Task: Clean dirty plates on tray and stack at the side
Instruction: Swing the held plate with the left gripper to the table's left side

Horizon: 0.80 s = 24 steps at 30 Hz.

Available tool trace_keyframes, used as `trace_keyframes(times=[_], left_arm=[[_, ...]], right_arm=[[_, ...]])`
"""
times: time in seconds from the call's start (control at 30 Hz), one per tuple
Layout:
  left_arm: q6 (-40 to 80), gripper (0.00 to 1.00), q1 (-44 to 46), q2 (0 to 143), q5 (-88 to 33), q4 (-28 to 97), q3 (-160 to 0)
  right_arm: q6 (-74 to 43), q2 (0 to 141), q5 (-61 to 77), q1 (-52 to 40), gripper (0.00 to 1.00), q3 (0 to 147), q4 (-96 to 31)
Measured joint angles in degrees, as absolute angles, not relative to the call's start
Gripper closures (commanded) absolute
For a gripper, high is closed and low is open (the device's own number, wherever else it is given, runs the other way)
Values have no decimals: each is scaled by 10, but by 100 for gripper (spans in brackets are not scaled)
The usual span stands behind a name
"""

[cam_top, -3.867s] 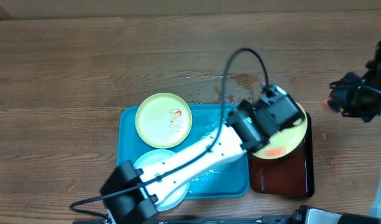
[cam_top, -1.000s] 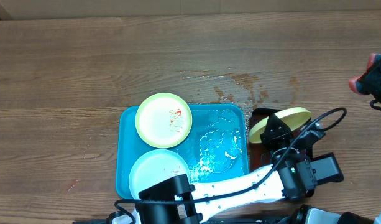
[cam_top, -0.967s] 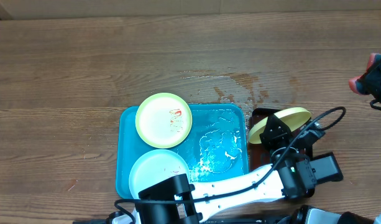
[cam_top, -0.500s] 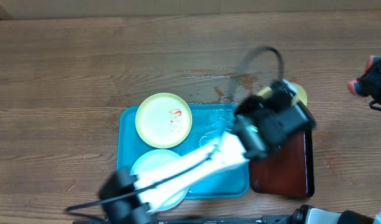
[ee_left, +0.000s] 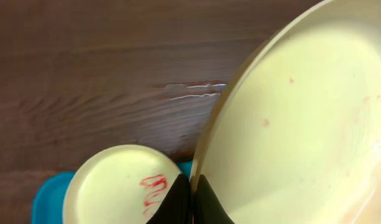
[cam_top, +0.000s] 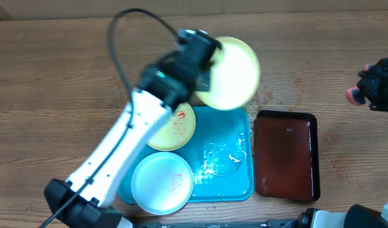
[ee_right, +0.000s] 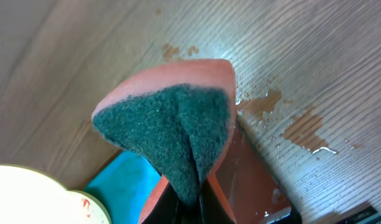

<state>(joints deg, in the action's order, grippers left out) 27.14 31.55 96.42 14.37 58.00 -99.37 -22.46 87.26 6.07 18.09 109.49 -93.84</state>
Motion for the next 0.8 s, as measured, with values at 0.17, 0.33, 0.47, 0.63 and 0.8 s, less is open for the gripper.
trace_keyframes(times=[0.17,0.33,0.47,0.63,0.8], left_arm=[[277,96,234,964,113,595,-994],[282,96,170,964,79,625,-994],[281,96,119,964,55,646,-994],[268,96,61,964,35,663,-994],[258,95,-11,963,-10,665,-988]], right_arm=[[-225,875,65,136,96,1034,-910],[-238,878,69,68,96,936,-864],[-257,878,71,20,96,837,-811],[-283,879,72,-19,96,710,-747],[-300,882,72,-31,96,640,-720]])
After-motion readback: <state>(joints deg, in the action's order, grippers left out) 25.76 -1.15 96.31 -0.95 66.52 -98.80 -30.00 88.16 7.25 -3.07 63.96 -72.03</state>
